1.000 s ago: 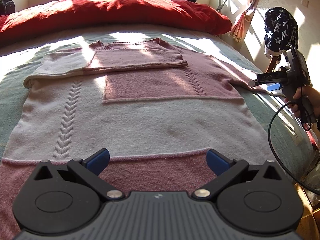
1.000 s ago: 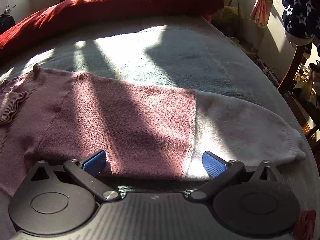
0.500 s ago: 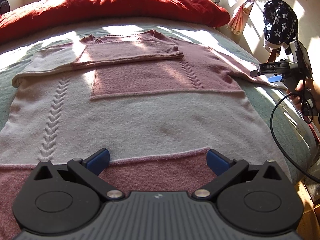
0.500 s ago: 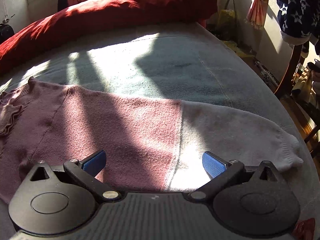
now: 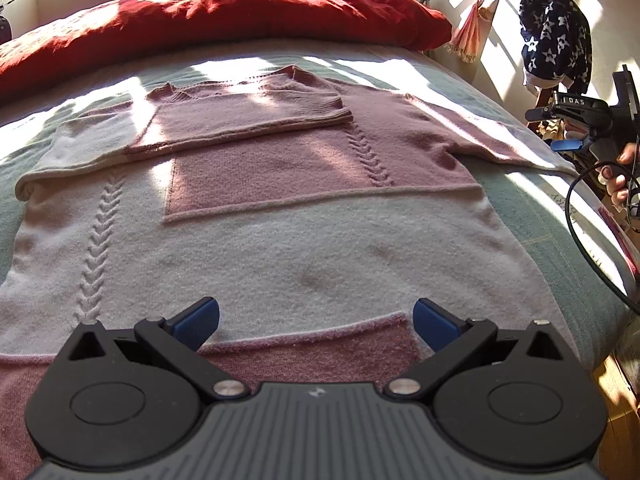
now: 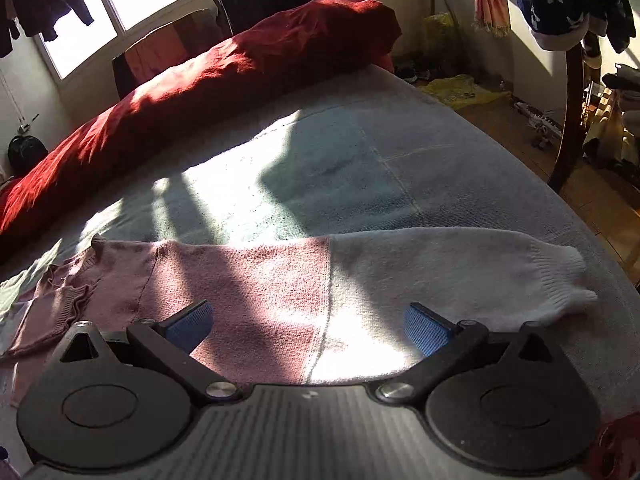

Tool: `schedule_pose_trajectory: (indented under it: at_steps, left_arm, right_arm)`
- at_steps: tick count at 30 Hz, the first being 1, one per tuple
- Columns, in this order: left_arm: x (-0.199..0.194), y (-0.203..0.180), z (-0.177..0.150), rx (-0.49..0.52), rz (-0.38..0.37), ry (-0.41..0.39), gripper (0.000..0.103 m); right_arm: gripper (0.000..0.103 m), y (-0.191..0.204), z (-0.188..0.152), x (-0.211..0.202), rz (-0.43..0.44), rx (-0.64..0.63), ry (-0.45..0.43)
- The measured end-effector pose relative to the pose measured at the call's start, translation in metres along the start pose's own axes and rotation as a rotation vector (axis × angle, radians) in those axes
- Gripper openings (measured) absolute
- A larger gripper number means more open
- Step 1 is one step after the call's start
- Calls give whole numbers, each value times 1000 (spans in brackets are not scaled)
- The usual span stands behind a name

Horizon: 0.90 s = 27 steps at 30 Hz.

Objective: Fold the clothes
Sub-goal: 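Position the open right tool over the white cuff of the sleeve, then close the right tool on the white sleeve cuff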

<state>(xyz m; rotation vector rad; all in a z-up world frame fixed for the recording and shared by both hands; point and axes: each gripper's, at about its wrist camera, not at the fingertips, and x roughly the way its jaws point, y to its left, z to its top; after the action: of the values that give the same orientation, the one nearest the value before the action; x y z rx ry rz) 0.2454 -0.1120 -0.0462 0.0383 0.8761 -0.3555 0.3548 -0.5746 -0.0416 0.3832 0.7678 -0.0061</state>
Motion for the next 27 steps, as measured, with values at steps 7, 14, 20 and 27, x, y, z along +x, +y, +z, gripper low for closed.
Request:
schedule_pose_trajectory:
  at_steps: [7,14,20,27]
  left_arm:
    - [2,-6,4,29,1,9,102]
    - [5,-4,3,24,-3,14,102]
    - [9,-8,2,24,-23,12,102]
    - [10,-17,-1,34,-56,14,102]
  right_arm:
    - [103,-7,11,26,157,143,-8]
    - [103,-41,1,32,194,299,-8]
    - [103,-71,-4,-2,261,407,-77]
    - [99,-99,-26,-20,265,539,-102]
